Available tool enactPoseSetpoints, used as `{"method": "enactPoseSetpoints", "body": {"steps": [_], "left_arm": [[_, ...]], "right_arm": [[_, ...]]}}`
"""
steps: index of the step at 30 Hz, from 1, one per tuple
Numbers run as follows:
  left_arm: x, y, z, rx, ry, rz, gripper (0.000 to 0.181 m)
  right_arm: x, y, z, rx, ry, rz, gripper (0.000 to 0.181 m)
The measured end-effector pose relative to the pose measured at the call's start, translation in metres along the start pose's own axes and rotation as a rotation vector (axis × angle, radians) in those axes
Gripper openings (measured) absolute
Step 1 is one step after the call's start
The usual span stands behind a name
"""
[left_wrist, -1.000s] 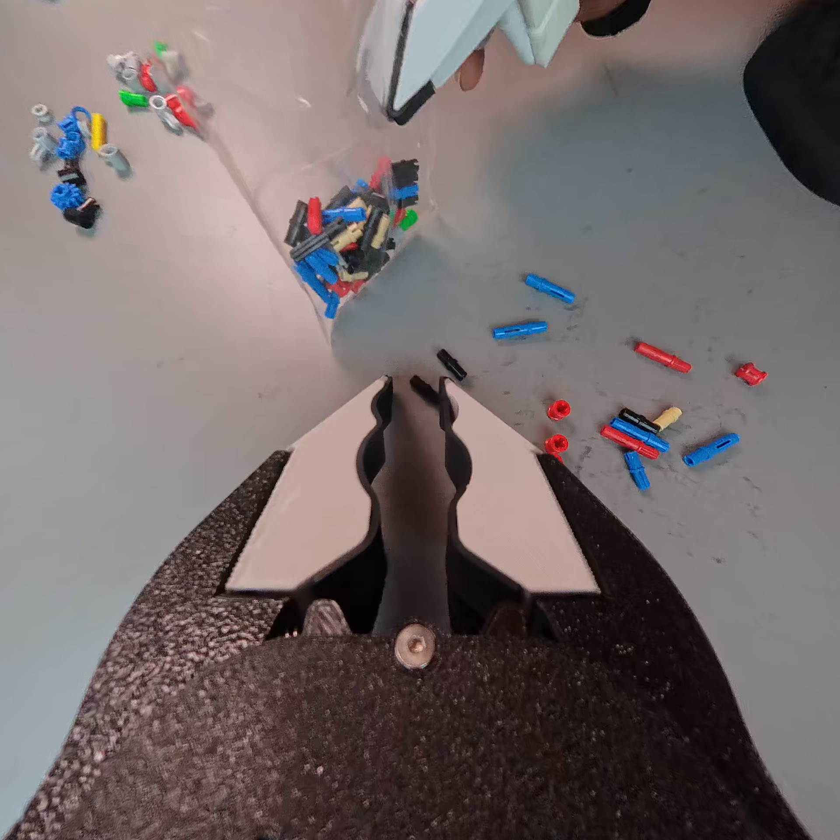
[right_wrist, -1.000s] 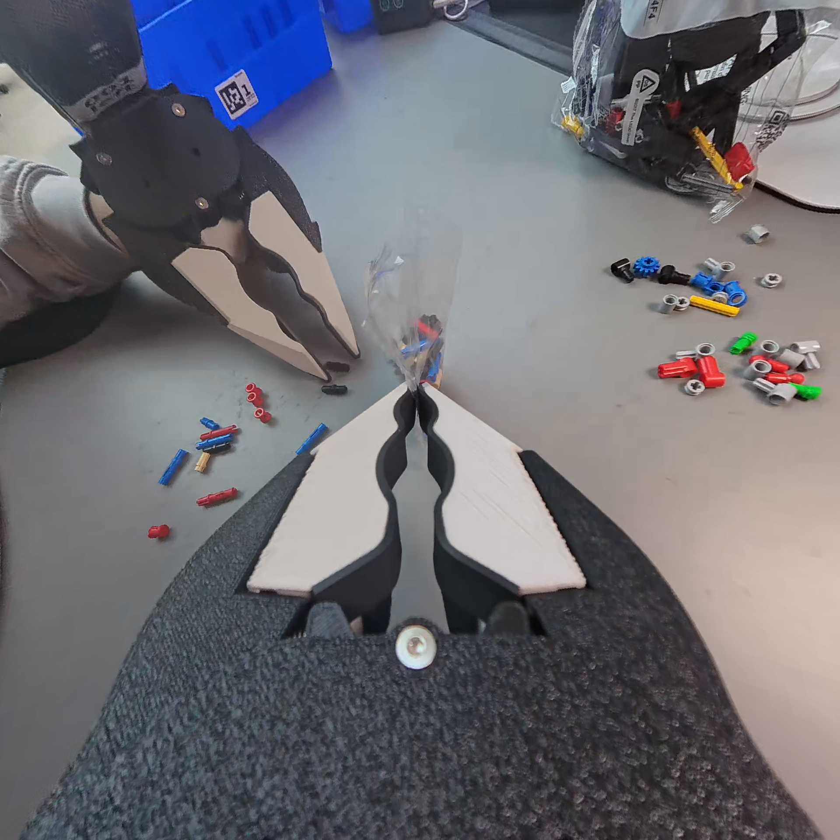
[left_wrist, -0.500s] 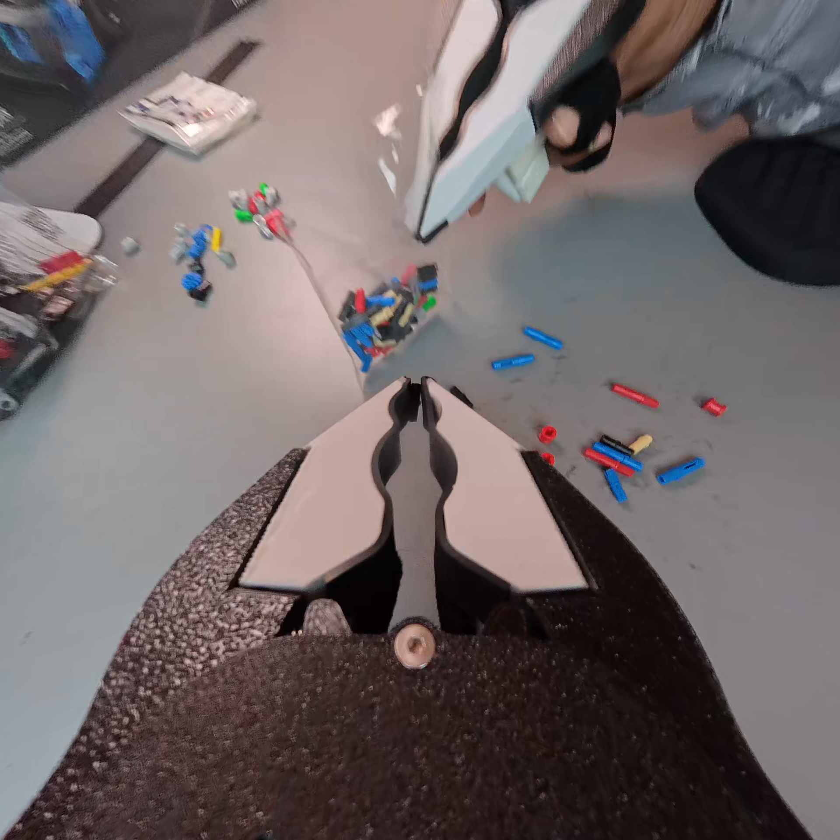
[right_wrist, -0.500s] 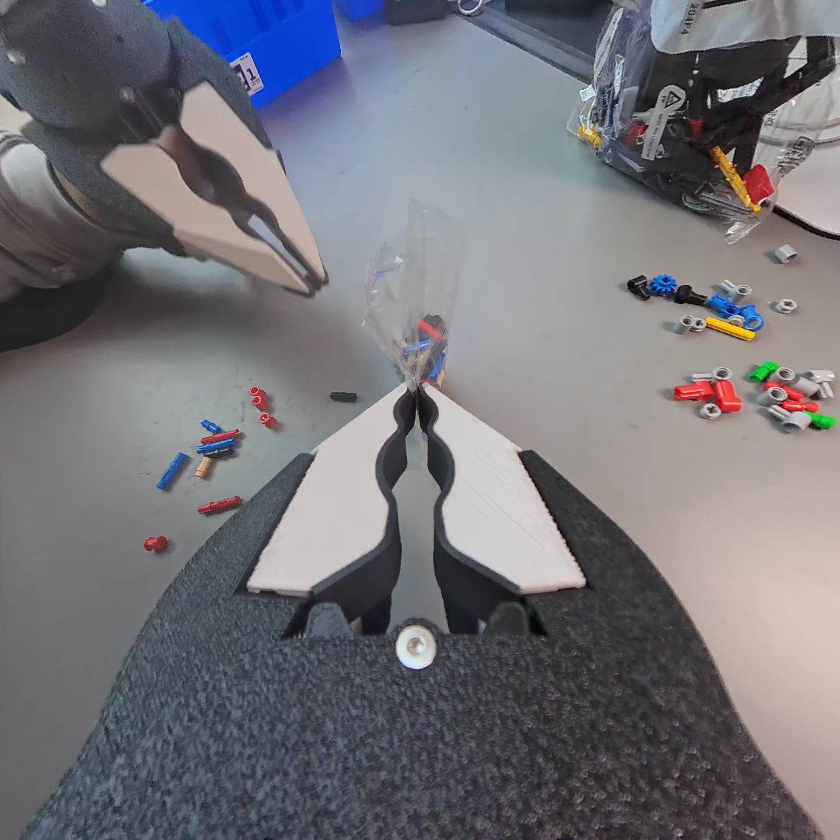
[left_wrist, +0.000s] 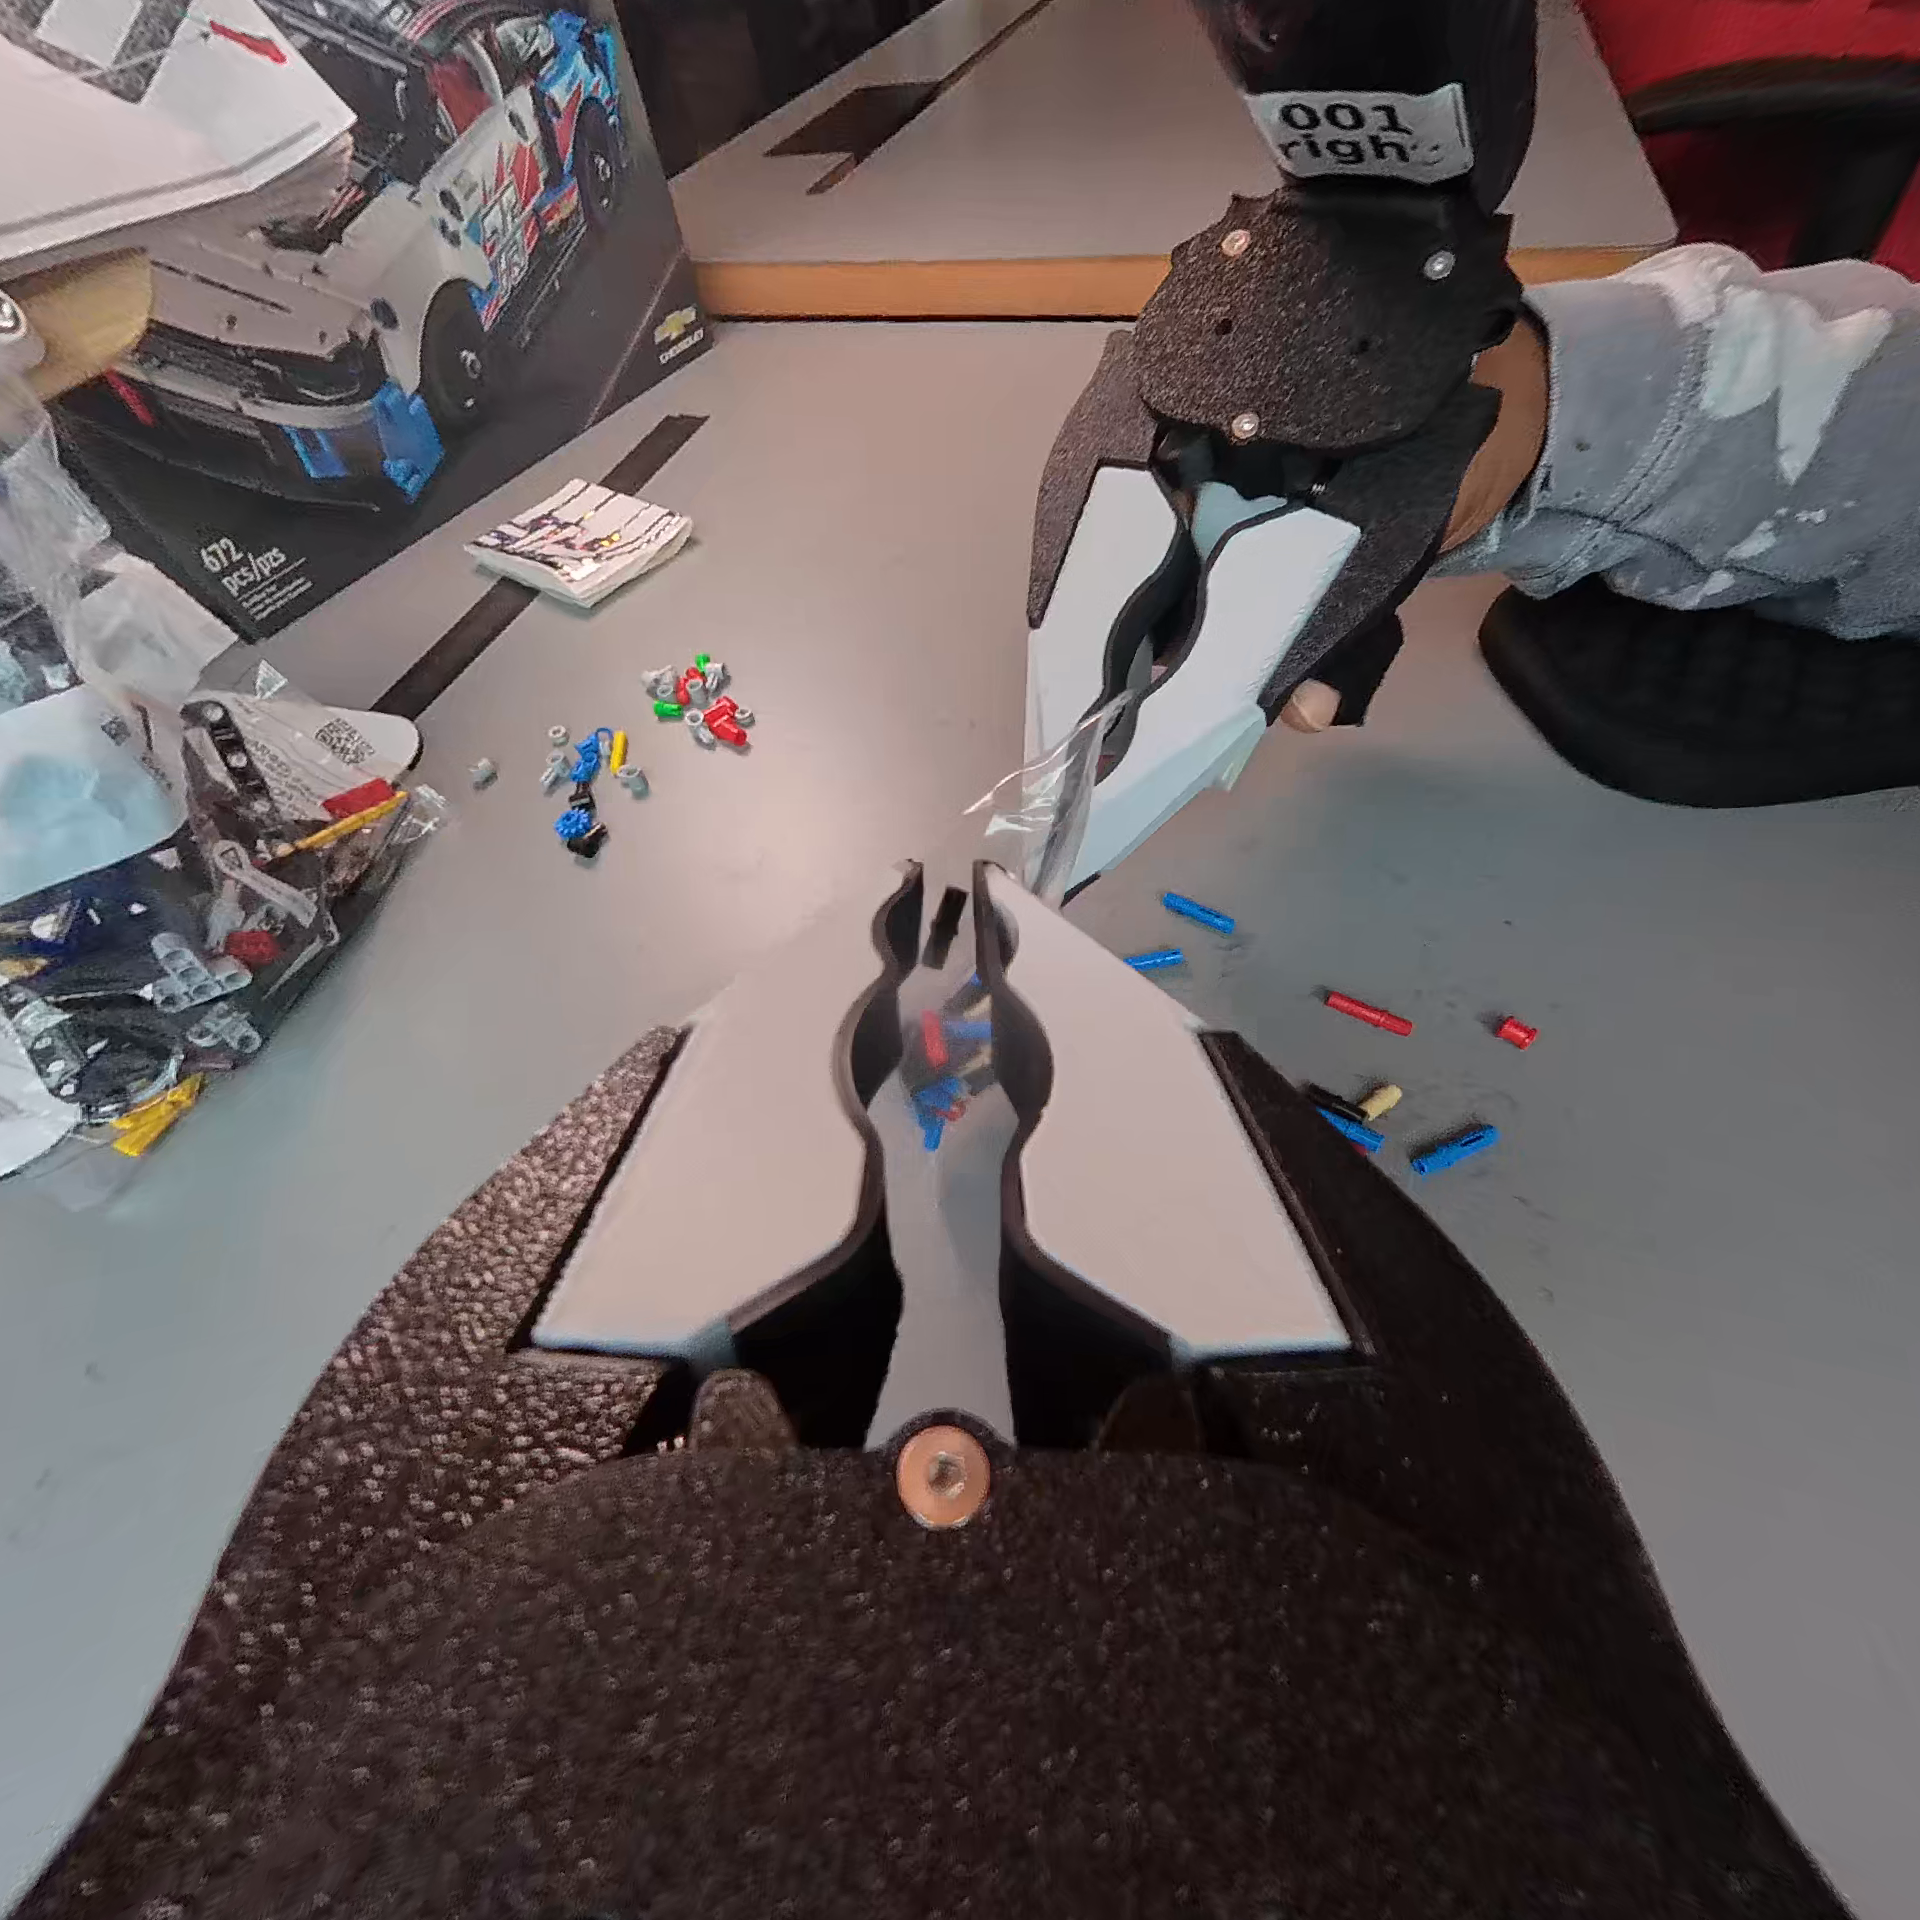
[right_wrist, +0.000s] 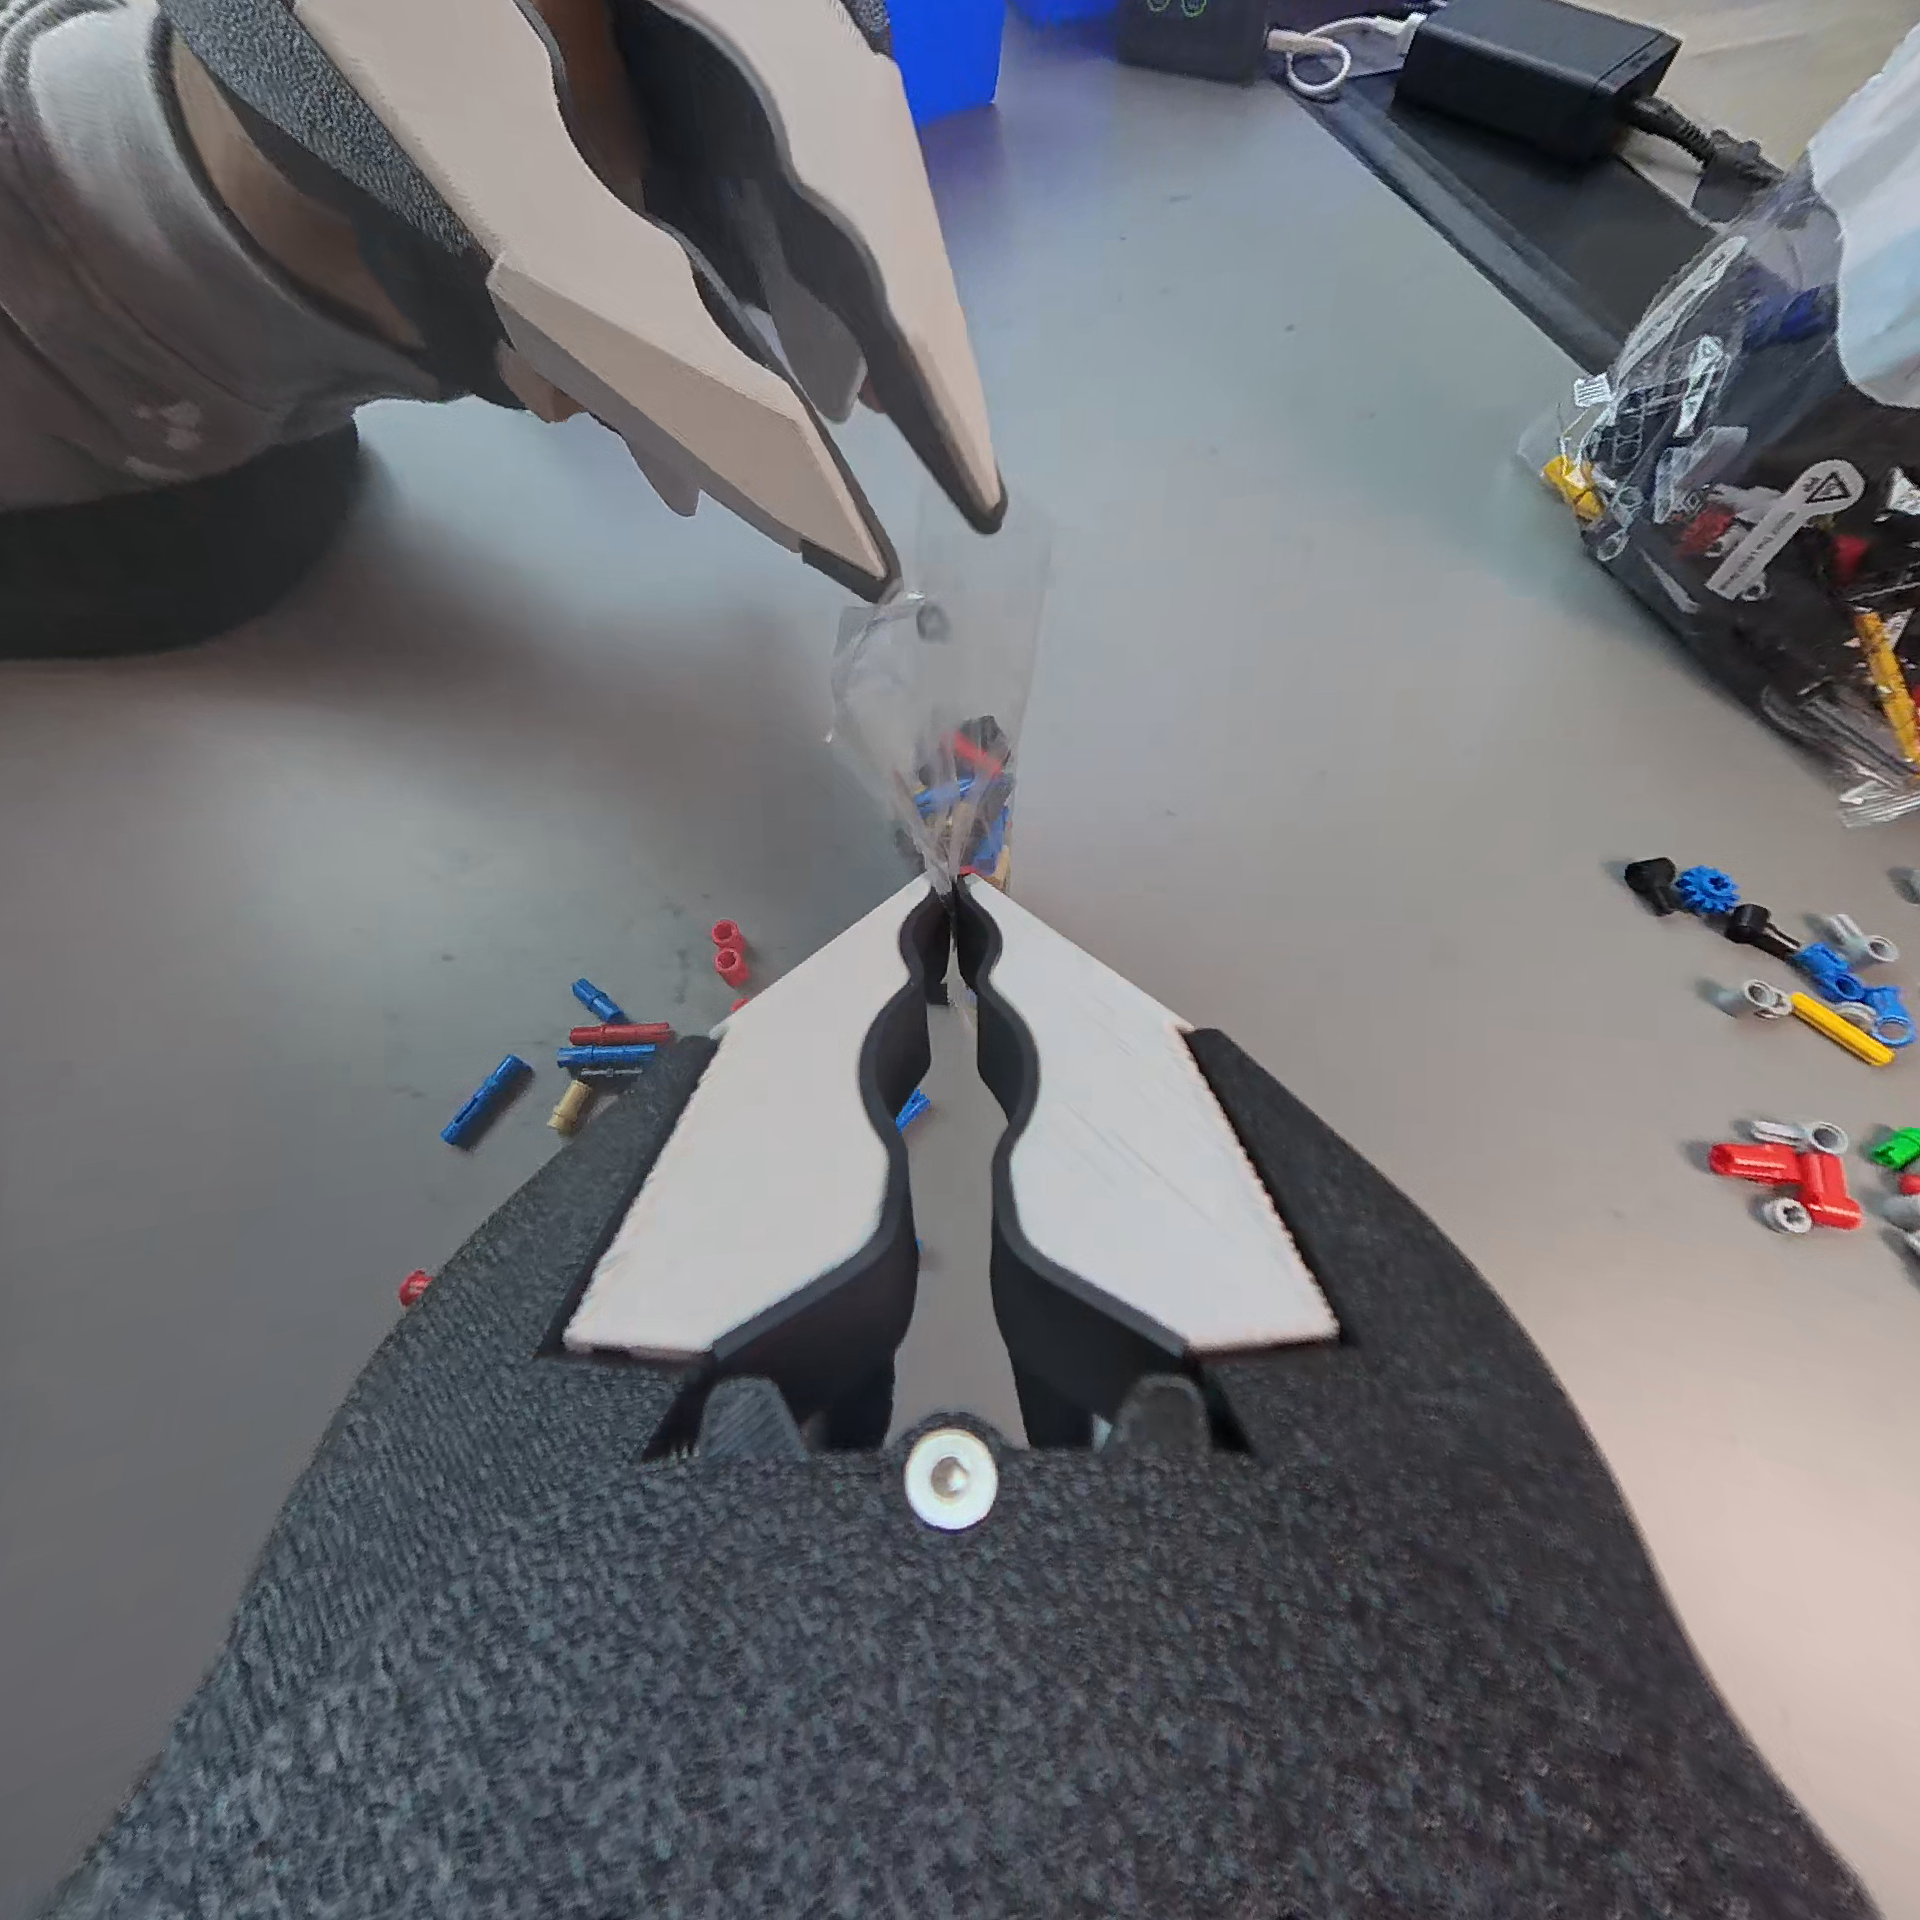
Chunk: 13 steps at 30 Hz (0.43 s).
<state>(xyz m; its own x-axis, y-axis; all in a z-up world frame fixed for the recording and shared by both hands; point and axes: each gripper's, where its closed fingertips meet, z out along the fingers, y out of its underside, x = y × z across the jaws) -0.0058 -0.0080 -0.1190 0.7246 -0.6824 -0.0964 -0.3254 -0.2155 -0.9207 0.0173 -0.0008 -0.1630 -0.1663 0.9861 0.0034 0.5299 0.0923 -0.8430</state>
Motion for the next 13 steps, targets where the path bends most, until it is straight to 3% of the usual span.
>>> {"method": "enactPoseSetpoints", "body": {"steps": [4,7,13], "left_arm": [[-0.001,-0.006,-0.010,0.054,0.038,-0.074,0.026],[-0.004,0.000,-0.013,0.012,0.043,-0.068,0.025],[0.043,0.034,0.003,-0.133,0.260,0.025,0.021]], "right_arm": [[0.004,0.001,-0.002,0.056,-0.015,0.005,0.000],[0.011,-0.001,-0.005,0.096,-0.013,0.006,0.000],[0.041,0.004,-0.016,0.143,0.053,0.077,0.000]]}}
